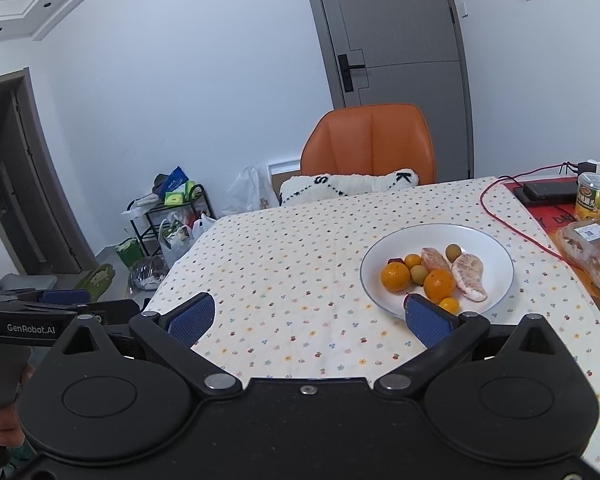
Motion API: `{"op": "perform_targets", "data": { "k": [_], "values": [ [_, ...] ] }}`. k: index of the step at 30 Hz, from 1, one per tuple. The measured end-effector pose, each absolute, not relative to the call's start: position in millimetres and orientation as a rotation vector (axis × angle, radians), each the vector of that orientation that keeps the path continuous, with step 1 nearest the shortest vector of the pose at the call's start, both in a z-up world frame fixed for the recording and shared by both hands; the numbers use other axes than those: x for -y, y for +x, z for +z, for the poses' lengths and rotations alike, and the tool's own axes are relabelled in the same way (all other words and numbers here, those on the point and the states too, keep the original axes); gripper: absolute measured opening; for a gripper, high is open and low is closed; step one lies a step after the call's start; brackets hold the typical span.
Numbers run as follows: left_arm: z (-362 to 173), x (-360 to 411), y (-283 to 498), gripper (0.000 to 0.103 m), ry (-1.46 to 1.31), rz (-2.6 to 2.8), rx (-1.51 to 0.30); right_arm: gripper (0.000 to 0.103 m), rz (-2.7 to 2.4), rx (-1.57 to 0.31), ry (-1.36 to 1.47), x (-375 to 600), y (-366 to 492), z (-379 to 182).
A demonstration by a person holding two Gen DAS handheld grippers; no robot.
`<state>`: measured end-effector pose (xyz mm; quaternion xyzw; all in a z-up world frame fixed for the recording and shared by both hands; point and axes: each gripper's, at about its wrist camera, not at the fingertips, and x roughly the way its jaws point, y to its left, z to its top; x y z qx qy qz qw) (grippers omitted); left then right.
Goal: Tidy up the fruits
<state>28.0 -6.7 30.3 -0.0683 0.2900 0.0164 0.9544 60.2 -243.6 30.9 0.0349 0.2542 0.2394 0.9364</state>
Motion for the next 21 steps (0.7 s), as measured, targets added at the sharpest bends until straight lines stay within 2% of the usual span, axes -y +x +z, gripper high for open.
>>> {"op": "perform_targets", "data": {
  "k": [21],
  "values": [
    [19.0, -5.9, 24.5, 0.103, -0.145, 0.04, -0.617, 0.103, 0.492, -0.54, 0.061, 246.6, 58.5, 21.4]
  ]
}}
